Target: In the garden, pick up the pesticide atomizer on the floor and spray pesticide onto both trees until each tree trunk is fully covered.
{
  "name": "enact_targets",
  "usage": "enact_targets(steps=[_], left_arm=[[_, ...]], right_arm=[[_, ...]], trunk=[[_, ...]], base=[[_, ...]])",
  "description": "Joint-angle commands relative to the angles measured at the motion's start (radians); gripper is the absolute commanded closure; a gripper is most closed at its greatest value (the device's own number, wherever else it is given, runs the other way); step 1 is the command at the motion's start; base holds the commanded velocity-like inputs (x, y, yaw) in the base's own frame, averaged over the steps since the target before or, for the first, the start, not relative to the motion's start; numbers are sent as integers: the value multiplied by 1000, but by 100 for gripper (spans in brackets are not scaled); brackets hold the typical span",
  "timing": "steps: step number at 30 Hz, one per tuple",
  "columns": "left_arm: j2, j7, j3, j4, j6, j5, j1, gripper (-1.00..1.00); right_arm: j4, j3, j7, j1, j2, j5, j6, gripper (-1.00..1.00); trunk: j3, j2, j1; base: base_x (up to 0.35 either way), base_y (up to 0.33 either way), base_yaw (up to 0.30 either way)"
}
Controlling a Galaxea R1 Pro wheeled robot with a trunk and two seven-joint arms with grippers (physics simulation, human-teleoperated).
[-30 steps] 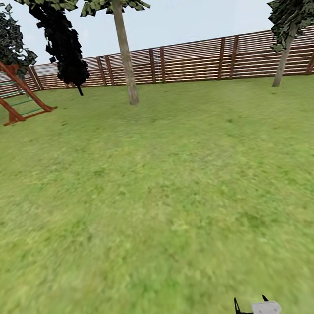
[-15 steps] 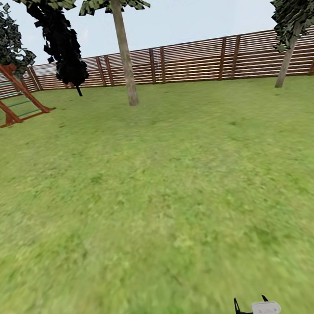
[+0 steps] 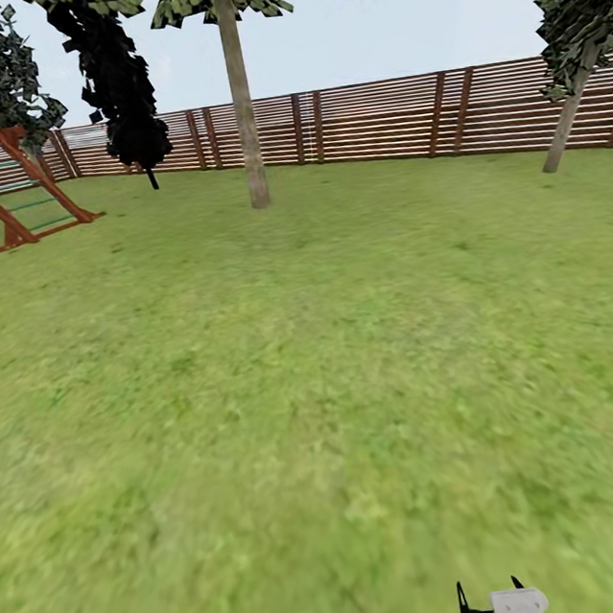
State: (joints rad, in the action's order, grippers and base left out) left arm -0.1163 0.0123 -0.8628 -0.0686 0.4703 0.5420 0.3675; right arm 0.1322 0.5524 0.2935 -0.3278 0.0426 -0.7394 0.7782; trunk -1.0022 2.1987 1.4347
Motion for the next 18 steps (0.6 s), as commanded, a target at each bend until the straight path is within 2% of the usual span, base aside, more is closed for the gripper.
enact_targets(steps=[1, 18], left_arm=[[0, 0, -9, 1, 4, 10, 1, 100], [0, 0, -9, 1, 4, 10, 1, 100]], right_arm=[[0, 4, 7, -1, 0, -11, 1, -100], [0, 4, 7, -1, 0, -11, 1, -100]], trunk=[[-1, 0, 0], [-1, 0, 0]], base=[[338, 0, 0], [338, 0, 0]])
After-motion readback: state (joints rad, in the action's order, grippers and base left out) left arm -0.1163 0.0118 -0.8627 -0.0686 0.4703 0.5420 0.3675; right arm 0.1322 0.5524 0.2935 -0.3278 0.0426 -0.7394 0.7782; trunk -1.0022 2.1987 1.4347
